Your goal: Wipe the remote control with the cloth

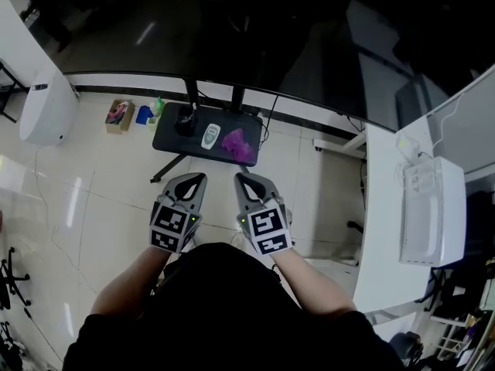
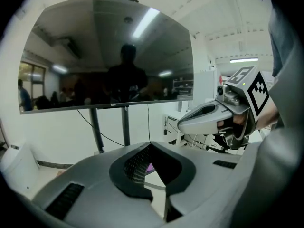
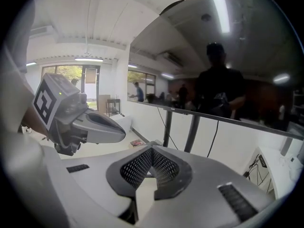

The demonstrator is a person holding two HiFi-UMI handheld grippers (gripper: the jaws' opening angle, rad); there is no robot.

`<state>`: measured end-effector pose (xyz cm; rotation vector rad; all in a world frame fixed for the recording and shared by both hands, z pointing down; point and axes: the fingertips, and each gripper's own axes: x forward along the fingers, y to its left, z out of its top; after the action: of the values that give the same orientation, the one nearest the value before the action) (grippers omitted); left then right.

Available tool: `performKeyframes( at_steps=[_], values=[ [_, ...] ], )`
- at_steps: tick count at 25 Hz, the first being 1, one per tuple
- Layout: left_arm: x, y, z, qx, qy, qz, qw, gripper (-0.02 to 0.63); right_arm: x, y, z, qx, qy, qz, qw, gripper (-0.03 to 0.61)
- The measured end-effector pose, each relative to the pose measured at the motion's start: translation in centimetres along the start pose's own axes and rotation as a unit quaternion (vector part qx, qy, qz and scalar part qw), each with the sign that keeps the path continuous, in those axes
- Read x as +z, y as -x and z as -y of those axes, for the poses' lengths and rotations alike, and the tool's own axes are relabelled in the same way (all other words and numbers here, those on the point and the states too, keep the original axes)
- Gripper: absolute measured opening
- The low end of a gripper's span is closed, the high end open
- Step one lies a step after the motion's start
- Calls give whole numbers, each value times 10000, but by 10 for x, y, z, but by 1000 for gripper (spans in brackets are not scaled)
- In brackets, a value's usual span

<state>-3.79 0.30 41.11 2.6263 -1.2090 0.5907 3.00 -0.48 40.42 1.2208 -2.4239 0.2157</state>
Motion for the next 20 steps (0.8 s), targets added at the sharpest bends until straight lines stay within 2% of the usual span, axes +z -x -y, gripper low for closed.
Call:
performKeyframes(
  at_steps=[9,20],
  values=[
    [14,12,9,55,-208,138,9997,0,13,13,-6,-20,40,208,9998,15],
    [19,16,12,30,-256,187,9995,0,17,15,-10,-6,60,235,9997,15]
  ],
)
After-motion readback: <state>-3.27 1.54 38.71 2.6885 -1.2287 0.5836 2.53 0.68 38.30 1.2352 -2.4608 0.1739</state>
